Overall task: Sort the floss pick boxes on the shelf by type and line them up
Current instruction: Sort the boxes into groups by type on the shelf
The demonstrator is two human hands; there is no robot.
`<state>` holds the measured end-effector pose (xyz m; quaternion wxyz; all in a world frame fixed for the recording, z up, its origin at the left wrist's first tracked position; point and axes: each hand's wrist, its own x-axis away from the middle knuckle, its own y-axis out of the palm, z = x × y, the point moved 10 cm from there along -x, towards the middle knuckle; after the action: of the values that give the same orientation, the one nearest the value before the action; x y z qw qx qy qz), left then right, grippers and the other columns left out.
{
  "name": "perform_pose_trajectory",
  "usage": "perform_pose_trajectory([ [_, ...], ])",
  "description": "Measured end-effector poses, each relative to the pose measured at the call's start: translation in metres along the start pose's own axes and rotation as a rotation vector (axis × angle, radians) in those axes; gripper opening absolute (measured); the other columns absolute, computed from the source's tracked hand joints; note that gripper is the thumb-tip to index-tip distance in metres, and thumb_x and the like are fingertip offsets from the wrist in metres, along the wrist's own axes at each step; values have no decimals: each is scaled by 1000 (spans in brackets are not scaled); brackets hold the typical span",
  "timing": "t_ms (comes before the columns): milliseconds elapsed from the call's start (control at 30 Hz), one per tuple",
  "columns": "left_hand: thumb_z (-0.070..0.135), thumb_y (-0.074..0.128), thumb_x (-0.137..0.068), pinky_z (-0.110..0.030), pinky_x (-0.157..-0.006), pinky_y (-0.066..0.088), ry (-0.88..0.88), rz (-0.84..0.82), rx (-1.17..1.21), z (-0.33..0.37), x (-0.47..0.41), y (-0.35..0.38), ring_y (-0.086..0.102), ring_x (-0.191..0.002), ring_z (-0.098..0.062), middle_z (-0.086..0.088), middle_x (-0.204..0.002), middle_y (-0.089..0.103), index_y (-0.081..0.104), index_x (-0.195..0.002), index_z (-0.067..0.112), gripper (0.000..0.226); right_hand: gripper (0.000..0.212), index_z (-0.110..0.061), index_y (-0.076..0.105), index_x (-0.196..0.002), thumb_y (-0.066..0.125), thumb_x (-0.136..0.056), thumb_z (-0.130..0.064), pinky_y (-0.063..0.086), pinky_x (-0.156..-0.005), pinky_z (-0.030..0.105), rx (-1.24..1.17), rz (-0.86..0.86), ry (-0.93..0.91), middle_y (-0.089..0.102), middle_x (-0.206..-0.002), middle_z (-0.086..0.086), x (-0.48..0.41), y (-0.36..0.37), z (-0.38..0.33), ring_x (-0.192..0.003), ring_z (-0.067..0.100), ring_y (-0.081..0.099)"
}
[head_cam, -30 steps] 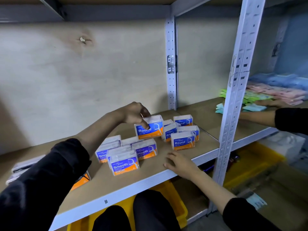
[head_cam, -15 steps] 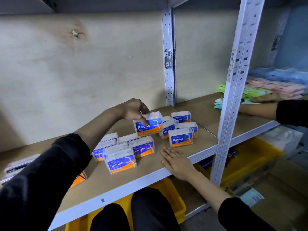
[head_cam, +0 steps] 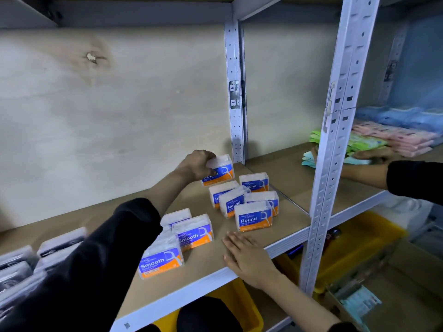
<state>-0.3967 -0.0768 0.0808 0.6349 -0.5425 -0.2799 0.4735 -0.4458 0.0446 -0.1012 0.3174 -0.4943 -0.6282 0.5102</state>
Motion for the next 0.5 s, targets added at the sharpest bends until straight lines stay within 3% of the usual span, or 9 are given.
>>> perform_pose_trajectory([
  [67, 12, 60, -85, -37, -100, 44, -34, 32, -11, -3, -14, 5, 51, -120, -32, -15, -132, 55, 53, -126, 5, 42, 88, -23, 60, -123, -17, -88, -49, 36, -102, 19, 64, 78, 46, 58, -131, -6, -2, -6, 7, -123, 5, 53],
  [133, 10, 57, -86, -38, -100, 43, -65, 43, -28, -6, -28, 13, 51, -121, -33, -17, -133, 53, 51, -128, 4, 43, 78, -32, 73, -99, -5, -96, -39, 52, -82, 17, 60, 114, 88, 72, -105, -16, -3, -4, 15, -98, -3, 66],
  [300, 8, 54, -87, -39, -98, 43, -132, -5, -71, -21, -57, 42, 50, -121, -33, -17, -132, 51, 49, -129, 5, 43, 78, -35, 73, -96, -5, -94, -38, 52, -82, 16, 17, 165, 76, 72, -101, -19, -6, -4, 17, -95, -5, 66],
  [367, 9, 54, -87, -39, -100, 42, -153, -46, -99, -28, -64, 55, 49, -123, -32, -17, -133, 49, 47, -132, 5, 45, 79, -34, 73, -96, -5, -93, -39, 44, -92, 20, 44, 168, 72, 72, -102, -19, -8, -2, 17, -96, -4, 66],
  [433, 10, 54, -89, -37, -101, 41, -162, -85, -126, -33, -70, 66, 47, -124, -31, -17, -135, 48, 45, -133, 4, 46, 79, -34, 74, -95, -5, -92, -39, 39, -91, 20, 41, 182, 80, 72, -102, -18, -8, -1, 18, -96, -3, 67],
  [500, 12, 53, -90, -36, -102, 41, -160, -116, -144, -34, -74, 76, 47, -125, -30, -16, -135, 47, 43, -134, 4, 46, 72, -35, 74, -94, 2, -94, -39, 49, -89, 18, 0, 176, 90, 72, -101, -19, -9, -1, 19, -95, -4, 67],
])
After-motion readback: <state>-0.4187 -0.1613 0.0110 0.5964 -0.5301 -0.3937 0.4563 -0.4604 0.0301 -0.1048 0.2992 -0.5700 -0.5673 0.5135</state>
